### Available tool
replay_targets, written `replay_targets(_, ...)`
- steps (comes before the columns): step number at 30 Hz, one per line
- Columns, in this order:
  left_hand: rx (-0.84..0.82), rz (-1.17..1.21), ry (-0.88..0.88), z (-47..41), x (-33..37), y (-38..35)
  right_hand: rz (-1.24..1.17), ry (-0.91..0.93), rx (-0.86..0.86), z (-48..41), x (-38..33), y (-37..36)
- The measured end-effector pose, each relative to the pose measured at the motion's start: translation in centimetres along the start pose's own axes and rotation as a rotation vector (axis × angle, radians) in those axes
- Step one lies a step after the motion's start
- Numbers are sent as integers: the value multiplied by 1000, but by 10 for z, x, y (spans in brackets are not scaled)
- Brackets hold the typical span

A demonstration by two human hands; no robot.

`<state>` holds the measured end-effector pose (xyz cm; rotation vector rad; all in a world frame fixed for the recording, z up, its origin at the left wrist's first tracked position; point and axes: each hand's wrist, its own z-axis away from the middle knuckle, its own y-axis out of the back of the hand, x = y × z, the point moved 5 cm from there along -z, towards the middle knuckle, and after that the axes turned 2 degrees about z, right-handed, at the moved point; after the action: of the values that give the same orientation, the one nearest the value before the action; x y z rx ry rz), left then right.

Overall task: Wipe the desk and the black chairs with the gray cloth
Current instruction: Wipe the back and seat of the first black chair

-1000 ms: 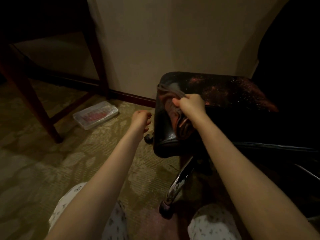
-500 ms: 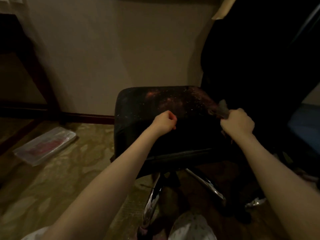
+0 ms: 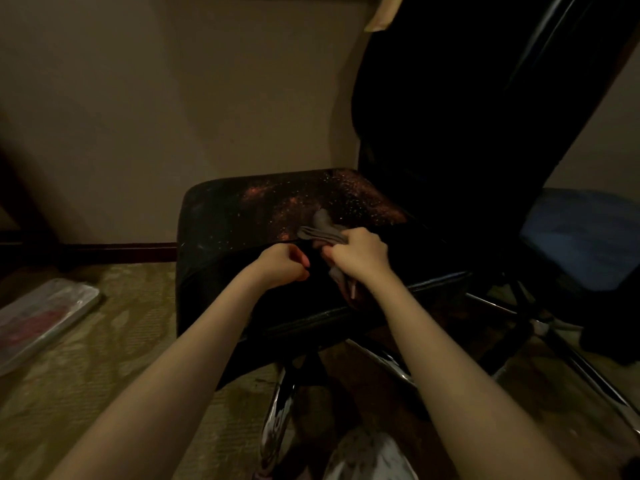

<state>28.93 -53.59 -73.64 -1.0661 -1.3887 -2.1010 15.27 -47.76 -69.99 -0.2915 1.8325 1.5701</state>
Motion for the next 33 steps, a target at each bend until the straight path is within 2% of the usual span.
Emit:
replay_targets(2, 18, -26, -17, 1, 2, -2, -287, -95, -92, -6, -2, -7)
replay_targets(4, 14, -54, -22, 2, 4, -3, -510, -182, -41, -15, 5, 0)
replay_targets(6, -17, -50, -11, 2, 5, -3, -403, -180, 94, -23, 15, 22)
replay_targets(11, -77, -25, -4, -2, 0, -3, 182, -117, 402, -47, 45, 78)
replay_targets(13, -90, -32, -20, 1, 5, 3, 407, -134, 397, -60, 60, 80)
replay_targets(15, -21, -255, -82, 7, 9, 23, 493, -199, 340, -73, 75, 77)
replay_targets(17, 91, -491, -104, 12, 4, 48, 498, -231, 316, -87, 82, 76)
replay_targets(19, 120, -592, -26, 15, -14, 62, 453, -225, 309, -102, 81, 76)
replay_targets(21, 106, -569, 38, 14, -31, 63, 400, -212, 297, -115, 82, 76)
replay_targets(25, 121, -527, 30, 9, -34, 61, 299, -223, 195, -133, 85, 75)
replay_targets(29, 152, -415, 56, 14, -42, 60, 236, -220, 163, -134, 85, 72)
replay_targets(33, 177, -301, 58, 19, -45, 56, 164, -163, 95, -129, 60, 54)
